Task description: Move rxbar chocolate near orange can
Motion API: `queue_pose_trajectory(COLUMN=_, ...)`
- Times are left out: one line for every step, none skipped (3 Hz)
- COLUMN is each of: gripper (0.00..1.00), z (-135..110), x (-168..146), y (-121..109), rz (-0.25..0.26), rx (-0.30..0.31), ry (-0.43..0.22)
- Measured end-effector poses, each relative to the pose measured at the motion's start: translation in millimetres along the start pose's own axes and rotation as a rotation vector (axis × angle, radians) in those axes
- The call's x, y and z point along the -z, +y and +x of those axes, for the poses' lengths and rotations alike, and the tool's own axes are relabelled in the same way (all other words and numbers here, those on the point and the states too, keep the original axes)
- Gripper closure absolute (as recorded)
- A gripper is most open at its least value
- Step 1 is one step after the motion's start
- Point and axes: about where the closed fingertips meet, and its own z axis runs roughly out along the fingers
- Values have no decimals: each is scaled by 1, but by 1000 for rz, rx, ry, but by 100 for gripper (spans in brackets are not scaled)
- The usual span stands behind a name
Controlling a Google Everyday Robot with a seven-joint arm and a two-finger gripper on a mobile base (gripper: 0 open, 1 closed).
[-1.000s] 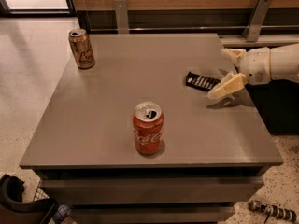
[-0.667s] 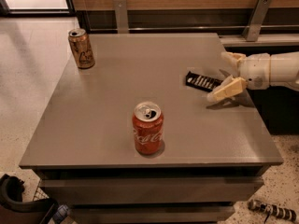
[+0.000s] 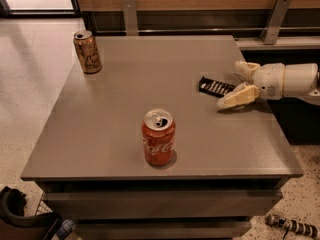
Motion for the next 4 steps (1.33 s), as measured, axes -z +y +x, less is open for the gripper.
queue_pose_trajectory(gripper=1, z=7, x=1, y=-3, rz=1, rx=-76, ry=42)
queue_pose_trajectory(gripper=26, z=24, x=-1, y=0, rz=-9, rx=-151, ry=71)
queue_pose_trajectory(gripper=48, z=22, x=-1, y=0, rz=-9, rx=-151, ry=71)
queue_pose_trajectory(gripper=81, z=18, x=1, y=0, rz=-9, rx=-151, ry=71)
